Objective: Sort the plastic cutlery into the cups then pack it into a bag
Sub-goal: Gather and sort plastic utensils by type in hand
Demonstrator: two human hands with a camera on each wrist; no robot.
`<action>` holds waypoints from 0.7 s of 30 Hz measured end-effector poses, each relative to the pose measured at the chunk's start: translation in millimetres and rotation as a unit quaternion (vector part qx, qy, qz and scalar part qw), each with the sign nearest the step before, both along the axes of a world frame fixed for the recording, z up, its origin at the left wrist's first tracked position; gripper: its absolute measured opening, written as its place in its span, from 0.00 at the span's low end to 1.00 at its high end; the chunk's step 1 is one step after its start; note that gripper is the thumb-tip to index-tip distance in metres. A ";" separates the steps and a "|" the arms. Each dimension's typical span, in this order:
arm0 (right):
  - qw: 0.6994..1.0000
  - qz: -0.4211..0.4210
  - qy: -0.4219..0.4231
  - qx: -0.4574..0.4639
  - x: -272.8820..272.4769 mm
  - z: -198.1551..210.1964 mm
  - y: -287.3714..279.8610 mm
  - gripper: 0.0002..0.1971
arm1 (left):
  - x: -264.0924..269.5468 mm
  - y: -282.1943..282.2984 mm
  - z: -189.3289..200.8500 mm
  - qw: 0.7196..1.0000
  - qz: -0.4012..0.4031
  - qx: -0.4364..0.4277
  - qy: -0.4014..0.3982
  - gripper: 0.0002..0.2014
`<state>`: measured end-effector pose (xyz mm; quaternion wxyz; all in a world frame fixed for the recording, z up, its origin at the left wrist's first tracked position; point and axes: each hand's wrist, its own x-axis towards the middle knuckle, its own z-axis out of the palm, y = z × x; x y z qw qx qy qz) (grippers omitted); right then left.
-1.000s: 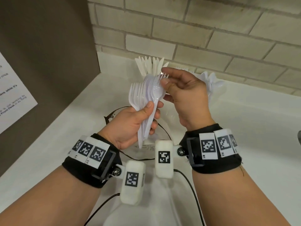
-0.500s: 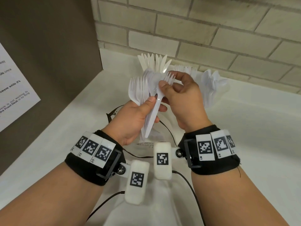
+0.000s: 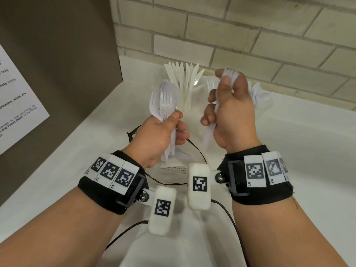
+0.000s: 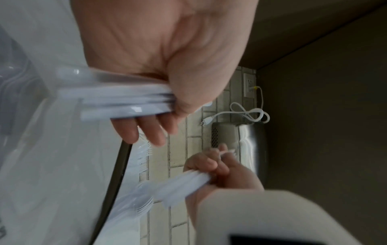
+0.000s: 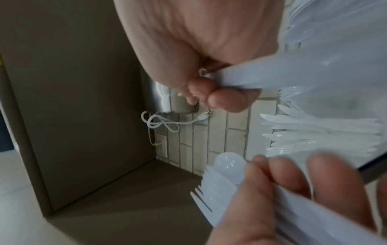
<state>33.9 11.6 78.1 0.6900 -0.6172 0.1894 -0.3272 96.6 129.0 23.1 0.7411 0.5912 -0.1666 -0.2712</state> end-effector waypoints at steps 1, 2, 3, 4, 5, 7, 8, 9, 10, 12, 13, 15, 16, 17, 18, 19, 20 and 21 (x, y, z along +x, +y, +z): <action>0.999 0.001 0.030 -0.042 1.4 -1.2 1.8 0.08 | 0.7 -1.1 -1.0 1.000 0.008 0.019 -0.018 0.09; 0.995 0.004 0.063 -0.082 3.0 -3.1 3.6 0.12 | 2.6 -2.1 -3.0 0.998 0.012 0.037 -0.040 0.08; 0.989 0.012 0.095 -0.116 4.0 -5.2 5.2 0.16 | 3.9 -3.1 -4.6 0.997 0.011 0.050 -0.061 0.07; 0.982 0.026 0.123 -0.138 4.3 -7.3 7.0 0.18 | 6.1 -3.8 -6.1 0.994 0.011 0.067 -0.082 0.07; 0.977 0.042 0.147 -0.145 4.4 -9.2 9.2 0.19 | 8.3 -4.1 -7.4 0.990 0.013 0.091 -0.108 0.09; 0.972 0.067 0.176 -0.140 3.7 -10.5 14.4 0.24 | 14.7 -4.7 -12.0 0.972 0.018 0.160 -0.174 0.15; 0.970 0.066 0.182 -0.148 4.4 -10.5 17.1 0.26 | 16.6 -4.5 -13.1 0.958 0.017 0.197 -0.210 0.17; 0.966 0.057 0.189 -0.169 6.1 -10.6 19.1 0.29 | 17.2 -3.9 -13.7 0.943 0.011 0.225 -0.243 0.19; 0.959 0.046 0.197 -0.198 8.0 -10.6 20.7 0.30 | 16.6 -3.2 -12.9 0.932 0.001 0.241 -0.271 0.21; 0.947 0.029 0.210 -0.242 11.4 -11.0 22.6 0.31 | 14.3 -2.1 -10.6 0.932 -0.029 0.229 -0.279 0.23; 0.944 0.030 0.214 -0.248 12.5 -11.1 22.9 0.28 | 11.9 -0.6 -8.1 0.940 -0.048 0.209 -0.267 0.21; 0.949 0.045 0.208 -0.232 13.5 -10.8 21.7 0.18 | 10.4 2.8 -7.5 0.959 -0.082 0.160 -0.218 0.19; 0.954 0.050 0.199 -0.218 12.9 -10.5 20.3 0.11 | 10.6 4.5 -8.5 0.969 -0.090 0.137 -0.184 0.21; 0.958 0.051 0.196 -0.203 12.1 -10.0 18.6 0.05 | 9.8 6.3 -8.2 0.977 -0.093 0.120 -0.151 0.21; 0.961 0.053 0.195 -0.190 11.5 -9.5 16.4 0.03 | 9.2 7.5 -8.1 0.982 -0.092 0.103 -0.126 0.21; 0.964 0.056 0.194 -0.174 10.6 -9.8 14.0 0.06 | 7.7 8.3 -6.9 0.985 -0.093 0.091 -0.111 0.21; 0.968 0.060 0.190 -0.151 9.9 -10.5 11.6 0.07 | 6.6 8.5 -6.4 0.986 -0.098 0.084 -0.101 0.21; 0.972 0.062 0.187 -0.127 9.2 -10.3 10.6 0.07 | 5.0 8.2 -5.1 0.987 -0.102 0.080 -0.095 0.20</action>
